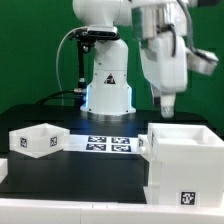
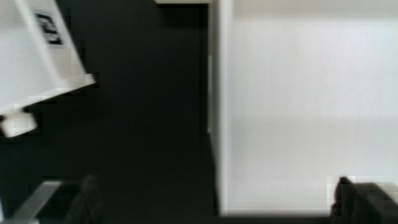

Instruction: Assemble drawer

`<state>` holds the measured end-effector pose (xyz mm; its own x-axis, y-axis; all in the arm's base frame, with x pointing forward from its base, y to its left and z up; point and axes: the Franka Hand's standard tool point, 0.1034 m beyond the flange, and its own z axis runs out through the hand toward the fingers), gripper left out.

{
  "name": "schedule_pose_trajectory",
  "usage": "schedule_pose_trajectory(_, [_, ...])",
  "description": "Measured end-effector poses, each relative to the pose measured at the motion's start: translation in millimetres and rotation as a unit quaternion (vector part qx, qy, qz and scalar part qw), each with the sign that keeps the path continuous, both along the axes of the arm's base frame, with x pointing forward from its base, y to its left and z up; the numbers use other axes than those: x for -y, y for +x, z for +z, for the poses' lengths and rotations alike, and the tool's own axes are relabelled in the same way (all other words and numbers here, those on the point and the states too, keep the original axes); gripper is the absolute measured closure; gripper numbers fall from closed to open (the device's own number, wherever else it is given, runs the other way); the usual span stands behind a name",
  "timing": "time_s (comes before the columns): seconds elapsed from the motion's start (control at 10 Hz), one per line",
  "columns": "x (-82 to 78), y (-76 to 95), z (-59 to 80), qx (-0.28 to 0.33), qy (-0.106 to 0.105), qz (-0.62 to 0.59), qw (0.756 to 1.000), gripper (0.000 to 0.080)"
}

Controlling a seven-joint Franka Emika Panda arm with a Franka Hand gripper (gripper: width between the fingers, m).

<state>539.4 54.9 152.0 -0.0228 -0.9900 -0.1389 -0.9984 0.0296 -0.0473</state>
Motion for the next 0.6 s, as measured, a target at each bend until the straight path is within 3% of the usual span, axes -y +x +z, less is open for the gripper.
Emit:
schedule_pose_trajectory(0.1, [6.4,-7.7,4.2,0.0,0.0,-0.001,1.0,0.0151])
schedule_pose_trajectory(0.4, [4.5,-5.9,1.5,0.002,-0.003,0.012,1.0,0.0151])
schedule_pose_trajectory(0.6, [21.8,-14.8,0.0,-0.004,-0.004,-0.001,1.0,0.0151])
